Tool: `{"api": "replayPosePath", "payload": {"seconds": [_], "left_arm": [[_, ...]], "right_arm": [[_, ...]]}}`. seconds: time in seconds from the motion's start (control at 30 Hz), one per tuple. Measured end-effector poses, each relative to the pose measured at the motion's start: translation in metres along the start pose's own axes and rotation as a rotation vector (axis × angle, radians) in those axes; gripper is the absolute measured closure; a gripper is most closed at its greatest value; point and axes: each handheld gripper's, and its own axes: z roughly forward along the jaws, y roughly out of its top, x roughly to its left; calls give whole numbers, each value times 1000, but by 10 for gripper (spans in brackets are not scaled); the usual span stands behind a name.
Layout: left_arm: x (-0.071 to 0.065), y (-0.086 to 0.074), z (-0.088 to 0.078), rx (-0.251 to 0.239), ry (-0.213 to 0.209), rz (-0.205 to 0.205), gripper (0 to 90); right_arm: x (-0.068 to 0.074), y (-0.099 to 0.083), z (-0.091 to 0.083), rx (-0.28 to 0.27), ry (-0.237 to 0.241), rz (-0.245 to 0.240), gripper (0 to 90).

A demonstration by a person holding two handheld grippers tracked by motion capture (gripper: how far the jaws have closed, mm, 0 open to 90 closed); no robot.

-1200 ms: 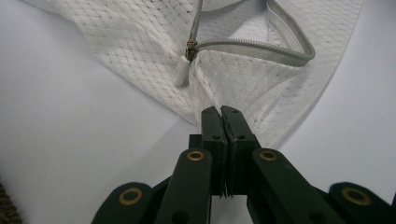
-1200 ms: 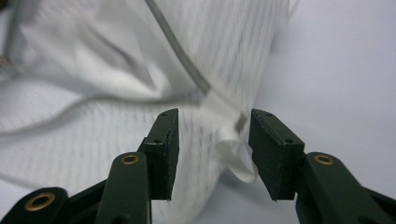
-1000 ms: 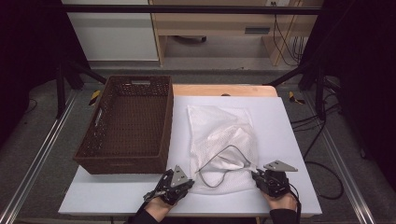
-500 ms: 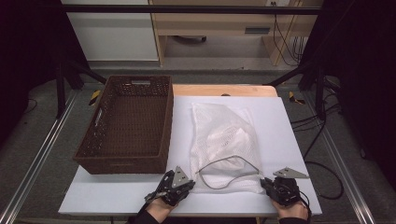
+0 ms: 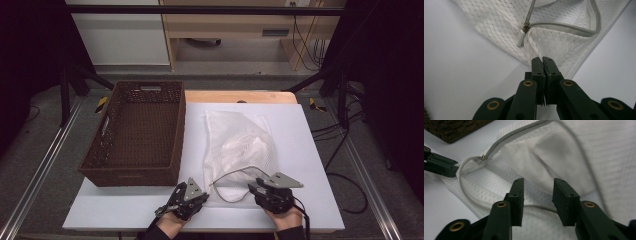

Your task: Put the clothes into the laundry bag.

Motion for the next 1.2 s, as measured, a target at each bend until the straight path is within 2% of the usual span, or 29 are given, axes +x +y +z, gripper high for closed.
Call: {"api": "replayPosePath", "payload": {"seconds": [0.07, 0.2, 0.33, 0.43, 0.53, 0.6, 0.67, 0.73, 0.8, 0.83, 0.87, 1.0, 1.1, 1.2], "left_arm": [[0, 0, -1, -2, 2, 1, 871], [0, 0, -1, -3, 3, 0, 873], [1, 0, -2, -3, 0, -1, 874], [1, 1, -3, 1, -2, 0, 876], [0, 1, -3, 3, -4, 5, 876], [0, 1, -2, 3, -4, 7, 876], [0, 1, -2, 3, -5, 4, 876], [0, 0, -2, 1, -5, 3, 875], [0, 0, -2, -2, -6, 0, 874], [0, 0, -2, -4, -6, 0, 873], [0, 0, -2, -5, -8, 0, 873], [1, 1, -4, -28, -9, -6, 850], [3, 5, -8, -53, -10, -15, 792], [7, 13, -12, -77, 22, -15, 678]], "right_arm": [[2, 3, 15, 33, 12, -13, 738], [4, 11, 37, 93, -6, -16, 900], [1, 17, 58, 146, -66, -49, 900], [-5, 23, 68, 133, -92, -27, 900], [-12, 26, 76, 105, -171, -45, 900], [-16, 27, 80, 71, -207, -31, 900], [-18, 26, 82, 51, -215, -16, 900], [-16, 26, 80, 54, -200, -5, 895], [-14, 27, 73, 52, -165, -2, 831], [-11, 27, 67, 47, -140, 10, 813], [-10, 26, 62, 39, -109, 1, 807], [-4, 21, 32, -6, -50, 5, 771], [-8, 16, 4, -60, -44, 13, 752], [-16, 9, -17, -98, -101, 20, 706]]}}
